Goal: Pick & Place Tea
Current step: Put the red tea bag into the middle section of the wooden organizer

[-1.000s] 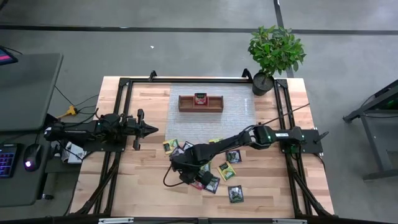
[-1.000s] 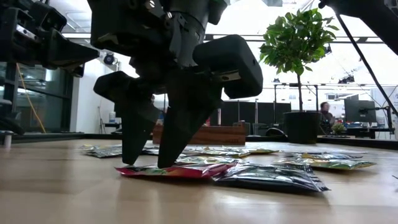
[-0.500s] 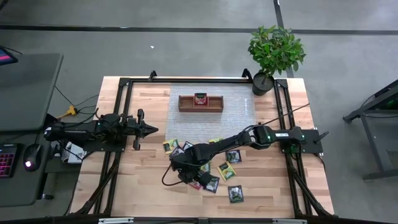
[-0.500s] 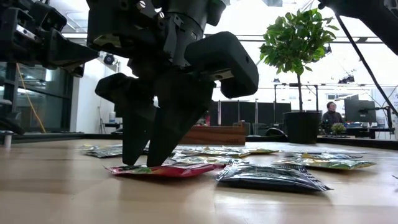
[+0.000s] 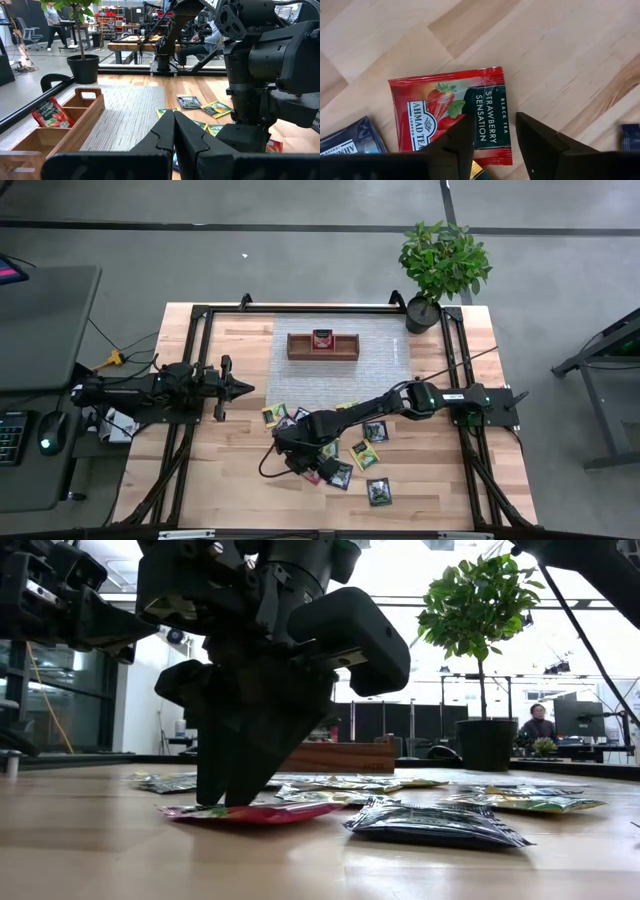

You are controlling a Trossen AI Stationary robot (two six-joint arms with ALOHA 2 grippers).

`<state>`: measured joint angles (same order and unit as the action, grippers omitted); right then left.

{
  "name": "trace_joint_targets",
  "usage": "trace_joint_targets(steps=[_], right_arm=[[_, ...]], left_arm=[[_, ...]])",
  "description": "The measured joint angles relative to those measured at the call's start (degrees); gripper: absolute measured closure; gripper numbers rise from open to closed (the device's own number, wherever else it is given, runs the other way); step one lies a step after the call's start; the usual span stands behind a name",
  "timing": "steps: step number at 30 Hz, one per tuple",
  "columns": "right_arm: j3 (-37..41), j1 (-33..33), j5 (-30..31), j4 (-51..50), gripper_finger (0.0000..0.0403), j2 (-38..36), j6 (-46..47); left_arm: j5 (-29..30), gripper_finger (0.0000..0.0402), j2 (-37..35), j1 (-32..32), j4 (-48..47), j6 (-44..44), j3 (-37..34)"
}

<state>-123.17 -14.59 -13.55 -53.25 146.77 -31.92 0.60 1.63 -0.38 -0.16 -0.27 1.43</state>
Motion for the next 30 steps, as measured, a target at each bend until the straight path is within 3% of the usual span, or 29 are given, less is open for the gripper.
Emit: trace_joint_targets(steps=[12,20,30], right_arm=[[0.0,0.0,-0.4,-0.2,0.0328,0.4,0.0],[0.0,0.4,-0.5,0.1,0.0397,0.5,0.0],[0.4,0.3,4.1,1.2,0.0402,-2.5,0.9]], left_arm=[[0.0,0.0401,0.0,0.0,0.0,0.0,0.0],[0.0,0.0401,0.0,0.0,0.0,0.0,0.0],[0.0,0.0401,0.0,0.0,0.0,0.0,0.0]])
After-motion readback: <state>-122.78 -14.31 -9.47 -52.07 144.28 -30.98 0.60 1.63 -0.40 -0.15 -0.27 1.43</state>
